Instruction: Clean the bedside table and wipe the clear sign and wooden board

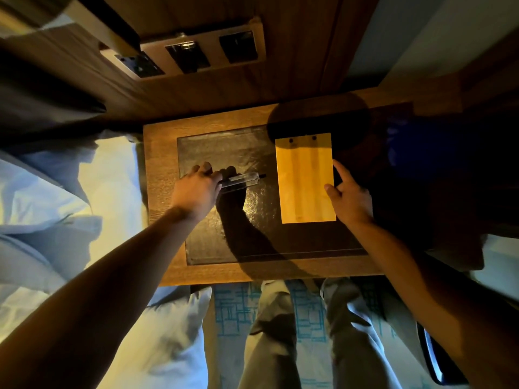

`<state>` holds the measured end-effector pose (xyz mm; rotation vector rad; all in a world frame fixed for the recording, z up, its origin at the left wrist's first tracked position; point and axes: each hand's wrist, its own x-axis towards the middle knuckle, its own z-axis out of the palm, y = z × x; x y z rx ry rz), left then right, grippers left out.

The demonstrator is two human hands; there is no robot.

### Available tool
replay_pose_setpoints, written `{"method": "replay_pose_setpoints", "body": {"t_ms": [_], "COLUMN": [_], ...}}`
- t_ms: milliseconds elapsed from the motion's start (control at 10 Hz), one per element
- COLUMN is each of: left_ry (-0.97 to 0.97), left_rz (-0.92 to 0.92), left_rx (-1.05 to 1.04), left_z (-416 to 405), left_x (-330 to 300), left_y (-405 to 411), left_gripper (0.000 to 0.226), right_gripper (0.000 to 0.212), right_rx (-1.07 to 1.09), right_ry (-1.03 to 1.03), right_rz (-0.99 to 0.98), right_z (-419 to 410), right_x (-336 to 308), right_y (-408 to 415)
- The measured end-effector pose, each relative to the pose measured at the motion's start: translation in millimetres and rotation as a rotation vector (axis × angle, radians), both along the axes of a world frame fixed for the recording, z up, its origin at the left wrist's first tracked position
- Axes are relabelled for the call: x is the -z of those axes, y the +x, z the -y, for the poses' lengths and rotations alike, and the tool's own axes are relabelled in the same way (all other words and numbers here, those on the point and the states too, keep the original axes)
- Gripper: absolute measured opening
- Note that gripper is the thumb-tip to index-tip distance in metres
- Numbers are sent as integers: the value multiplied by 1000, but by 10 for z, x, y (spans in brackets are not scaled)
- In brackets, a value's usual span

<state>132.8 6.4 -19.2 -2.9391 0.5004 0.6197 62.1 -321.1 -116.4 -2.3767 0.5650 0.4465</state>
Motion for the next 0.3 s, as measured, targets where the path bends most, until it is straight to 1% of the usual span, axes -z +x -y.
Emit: {"method": "replay_pose_setpoints", "body": {"t_ms": [100, 200, 300], "left_ry": [-20, -63, -144], "left_rz": [-10, -6, 42], "left_rx": [-35, -26, -23], "left_z": [-8, -22, -1], "left_x": [-35, -81, -218], "left_y": [-7, -6, 9], "left_gripper": [25, 30, 39], "right_gripper": [58, 62, 63], "right_rx": [2, 27, 52], "right_ry": [-15, -43, -49], "right_rz": [-6, -17, 26], "right_z": [-14, 0, -11], "right_x": [-111, -144, -332], "right_y": [8, 37, 66]}}
